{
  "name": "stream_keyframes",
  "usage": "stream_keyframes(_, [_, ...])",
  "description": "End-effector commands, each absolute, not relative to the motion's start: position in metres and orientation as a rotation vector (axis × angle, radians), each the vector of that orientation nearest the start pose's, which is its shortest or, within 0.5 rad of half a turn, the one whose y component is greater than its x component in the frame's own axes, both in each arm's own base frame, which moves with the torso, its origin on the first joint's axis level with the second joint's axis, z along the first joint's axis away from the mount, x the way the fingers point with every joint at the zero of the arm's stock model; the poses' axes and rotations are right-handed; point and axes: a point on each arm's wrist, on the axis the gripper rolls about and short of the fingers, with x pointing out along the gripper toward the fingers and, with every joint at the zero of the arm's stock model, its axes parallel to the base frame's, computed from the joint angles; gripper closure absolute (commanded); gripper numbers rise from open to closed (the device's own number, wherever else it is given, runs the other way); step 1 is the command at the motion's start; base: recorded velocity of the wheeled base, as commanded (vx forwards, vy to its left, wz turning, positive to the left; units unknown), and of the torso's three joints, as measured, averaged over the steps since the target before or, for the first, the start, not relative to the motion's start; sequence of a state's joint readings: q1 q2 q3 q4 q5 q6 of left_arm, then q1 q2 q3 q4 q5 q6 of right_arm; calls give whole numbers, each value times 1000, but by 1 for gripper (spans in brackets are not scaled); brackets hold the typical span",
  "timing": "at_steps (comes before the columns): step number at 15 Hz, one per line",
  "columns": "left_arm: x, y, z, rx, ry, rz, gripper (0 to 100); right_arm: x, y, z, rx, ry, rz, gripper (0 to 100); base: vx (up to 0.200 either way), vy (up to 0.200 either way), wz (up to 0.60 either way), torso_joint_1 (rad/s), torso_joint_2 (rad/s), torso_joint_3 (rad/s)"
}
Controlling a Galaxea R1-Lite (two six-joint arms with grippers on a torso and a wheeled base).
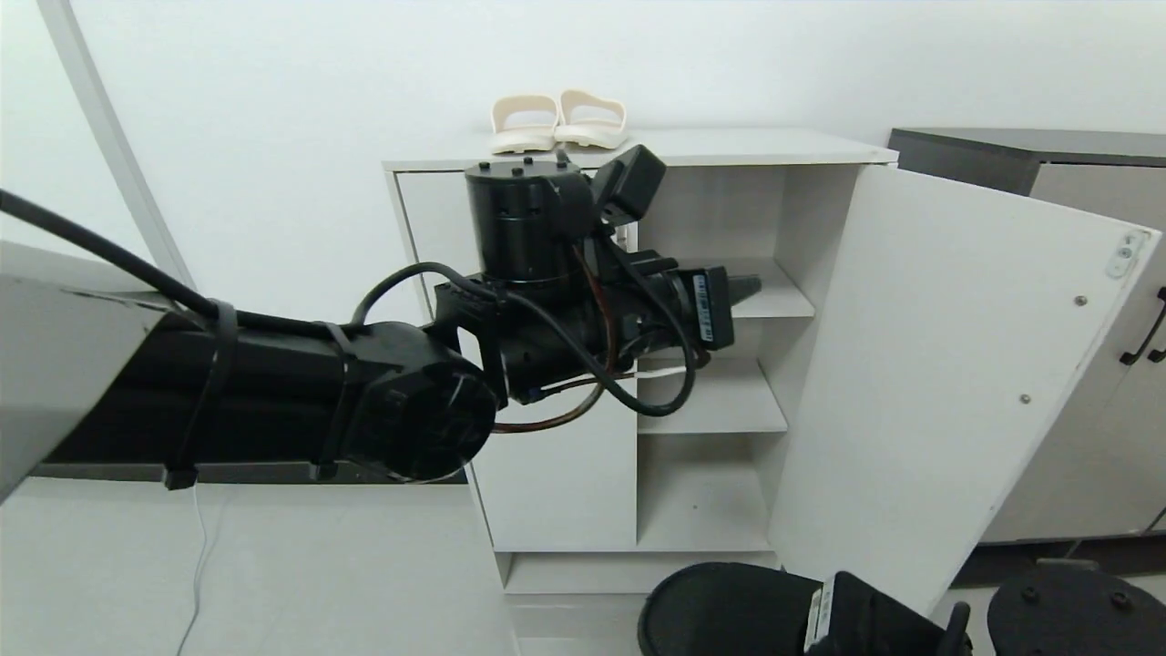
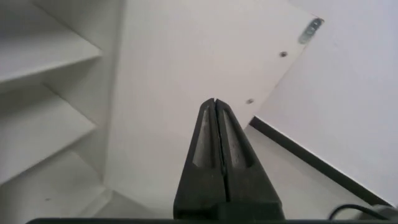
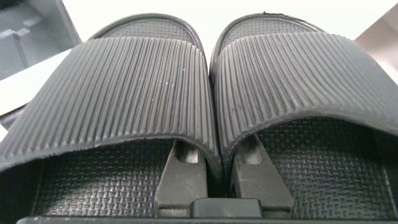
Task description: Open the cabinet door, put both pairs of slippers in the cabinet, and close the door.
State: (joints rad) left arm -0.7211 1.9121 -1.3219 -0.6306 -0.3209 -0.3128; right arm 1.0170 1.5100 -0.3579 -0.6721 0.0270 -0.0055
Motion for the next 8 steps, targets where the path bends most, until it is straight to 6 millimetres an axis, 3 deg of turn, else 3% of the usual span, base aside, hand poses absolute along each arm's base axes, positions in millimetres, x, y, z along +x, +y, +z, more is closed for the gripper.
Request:
stream_keyframes(1, [297, -219, 259, -295, 101, -937, 100, 140, 188, 121, -219, 427, 897, 100, 0, 0, 0, 0, 0, 0])
stream_keyframes(2, [294, -209, 261, -295, 99, -918, 100, 148, 190, 120, -213, 422, 853, 100, 0, 0, 0, 0, 0, 0])
stream_keyframes(4, [262, -156, 279, -294, 48, -832, 100, 172, 210, 117, -109, 389, 666, 100, 0, 0, 0, 0, 0, 0])
stream_keyframes(6, [231, -121, 294, -295, -15, -717, 100, 190, 215, 118, -78, 354, 546, 100, 0, 0, 0, 0, 0, 0])
stream_keyframes(8, [182, -82, 290, -294, -49, -543, 100, 207, 218, 120, -38, 341, 473, 100, 0, 0, 0, 0, 0, 0])
